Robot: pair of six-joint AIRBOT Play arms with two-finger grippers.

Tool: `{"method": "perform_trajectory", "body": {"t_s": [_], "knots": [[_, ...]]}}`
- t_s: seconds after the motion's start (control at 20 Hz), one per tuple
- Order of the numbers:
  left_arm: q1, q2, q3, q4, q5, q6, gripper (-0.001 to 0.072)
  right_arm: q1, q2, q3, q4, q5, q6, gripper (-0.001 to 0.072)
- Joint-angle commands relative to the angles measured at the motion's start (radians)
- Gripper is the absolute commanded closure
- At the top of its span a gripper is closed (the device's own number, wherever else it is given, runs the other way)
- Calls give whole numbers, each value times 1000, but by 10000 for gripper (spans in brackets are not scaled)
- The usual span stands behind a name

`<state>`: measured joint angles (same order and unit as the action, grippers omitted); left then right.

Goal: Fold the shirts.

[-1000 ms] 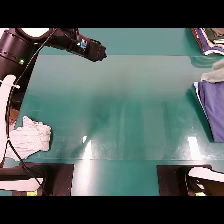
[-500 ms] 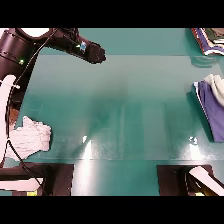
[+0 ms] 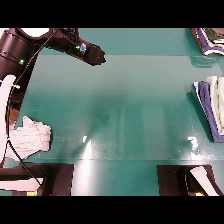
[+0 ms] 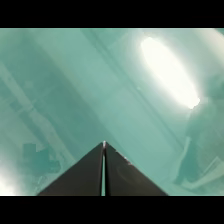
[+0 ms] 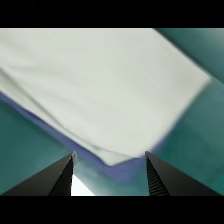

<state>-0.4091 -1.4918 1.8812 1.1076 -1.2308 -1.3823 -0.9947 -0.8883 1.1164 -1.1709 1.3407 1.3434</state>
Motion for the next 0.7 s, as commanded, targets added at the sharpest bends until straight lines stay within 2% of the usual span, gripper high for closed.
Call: {"method": "perform_trajectory", "body": {"t_s": [0.0, 0.1, 0.15, 0.25, 0.35, 0.5, 0.65], "knots": [[0, 0, 0, 0, 7, 2, 682, 142, 24, -7, 267, -6, 2, 198], [0, 0, 0, 0, 19, 2, 682, 312, 23, -7, 312, -27, 2, 200], [0, 0, 0, 0, 23, 2, 682, 399, 23, -7, 308, -44, 2, 227], [0, 0, 0, 0, 32, 2, 682, 565, 23, -7, 306, -91, 1, 497], [0, 0, 0, 0, 43, 2, 682, 700, 23, -7, 306, -149, 1, 688], [0, 0, 0, 0, 49, 2, 682, 825, 23, -7, 305, -188, 1, 689], [0, 0, 0, 0, 50, 2, 682, 851, 23, -7, 306, -186, 1, 689]]}}
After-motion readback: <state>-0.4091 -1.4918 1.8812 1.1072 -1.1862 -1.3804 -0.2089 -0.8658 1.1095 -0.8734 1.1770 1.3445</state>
